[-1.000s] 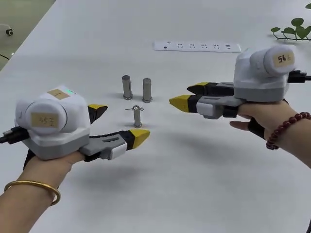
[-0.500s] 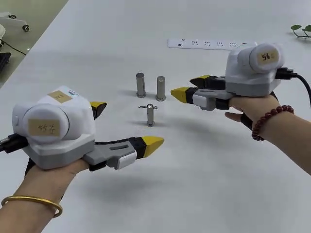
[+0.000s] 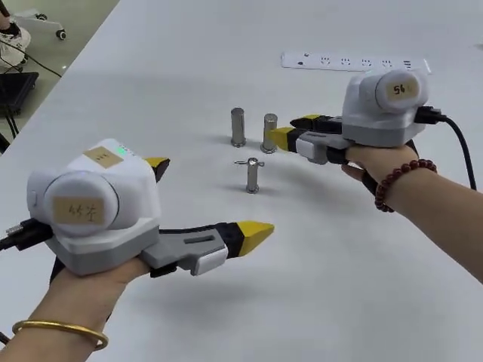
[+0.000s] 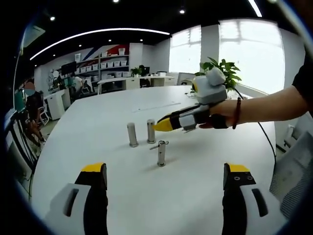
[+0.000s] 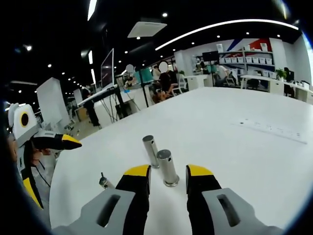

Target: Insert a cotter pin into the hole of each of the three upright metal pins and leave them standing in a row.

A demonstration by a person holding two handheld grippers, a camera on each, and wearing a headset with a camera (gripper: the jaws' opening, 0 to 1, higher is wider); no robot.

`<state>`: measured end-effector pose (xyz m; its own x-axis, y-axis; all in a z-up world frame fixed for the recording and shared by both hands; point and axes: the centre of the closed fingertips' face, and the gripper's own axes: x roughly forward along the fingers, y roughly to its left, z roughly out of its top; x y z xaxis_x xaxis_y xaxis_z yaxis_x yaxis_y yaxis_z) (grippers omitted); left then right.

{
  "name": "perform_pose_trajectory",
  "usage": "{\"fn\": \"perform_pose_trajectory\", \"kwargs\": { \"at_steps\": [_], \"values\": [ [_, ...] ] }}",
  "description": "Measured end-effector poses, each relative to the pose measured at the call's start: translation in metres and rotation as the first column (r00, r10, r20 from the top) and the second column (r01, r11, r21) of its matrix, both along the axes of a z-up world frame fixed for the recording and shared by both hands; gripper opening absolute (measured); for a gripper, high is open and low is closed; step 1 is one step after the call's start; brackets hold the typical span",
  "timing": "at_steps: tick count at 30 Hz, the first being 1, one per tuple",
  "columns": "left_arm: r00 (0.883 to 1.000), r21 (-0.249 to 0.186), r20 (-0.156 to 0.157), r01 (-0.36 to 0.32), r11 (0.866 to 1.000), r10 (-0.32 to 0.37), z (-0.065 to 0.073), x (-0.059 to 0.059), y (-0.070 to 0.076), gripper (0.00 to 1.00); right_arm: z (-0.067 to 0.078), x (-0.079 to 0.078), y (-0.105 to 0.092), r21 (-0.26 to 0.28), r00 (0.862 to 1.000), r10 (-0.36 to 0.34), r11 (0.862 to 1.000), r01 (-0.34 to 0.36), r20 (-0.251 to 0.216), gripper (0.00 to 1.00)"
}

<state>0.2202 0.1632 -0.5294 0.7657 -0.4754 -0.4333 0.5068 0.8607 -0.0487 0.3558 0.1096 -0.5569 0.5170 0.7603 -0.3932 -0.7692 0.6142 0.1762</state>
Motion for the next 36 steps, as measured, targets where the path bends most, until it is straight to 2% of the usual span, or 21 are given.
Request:
{"fn": "perform_pose_trajectory", "kwargs": {
  "at_steps": [8, 14, 23, 29, 33, 36],
  "values": [
    [1.000, 0.015, 0.017, 0.004, 1.000, -0.004, 0.000, 0.000, -0.001, 0.99, -0.011, 0.010, 0.009, -0.013, 1.000, 0.003, 1.000, -0.003, -0.006, 0.18],
    [1.000, 0.014, 0.018, -0.005, 1.000, 0.005, 0.000, 0.003, 0.001, 0.98, -0.017, 0.014, 0.012, -0.019, 1.000, -0.006, 1.000, 0.006, -0.010, 0.14],
    [1.000, 0.013, 0.021, -0.009, 1.000, 0.009, 0.001, 0.005, 0.004, 0.96, -0.016, 0.011, 0.016, -0.018, 1.000, -0.009, 1.000, 0.009, -0.012, 0.10],
    [0.999, 0.012, 0.029, -0.016, 1.000, 0.016, 0.003, 0.007, 0.007, 0.95, -0.014, 0.008, 0.016, -0.050, 1.000, 0.009, 0.999, -0.008, 0.008, 0.09],
    [1.000, 0.018, 0.015, -0.014, 1.000, 0.014, 0.000, 0.007, 0.007, 0.95, -0.012, 0.008, 0.015, -0.054, 1.000, 0.002, 0.999, -0.002, 0.000, 0.08],
    [1.000, 0.020, 0.021, -0.012, 1.000, 0.011, 0.002, 0.007, 0.007, 0.95, -0.012, 0.006, 0.013, -0.049, 1.000, 0.000, 0.999, -0.001, -0.012, 0.08]
  ]
}}
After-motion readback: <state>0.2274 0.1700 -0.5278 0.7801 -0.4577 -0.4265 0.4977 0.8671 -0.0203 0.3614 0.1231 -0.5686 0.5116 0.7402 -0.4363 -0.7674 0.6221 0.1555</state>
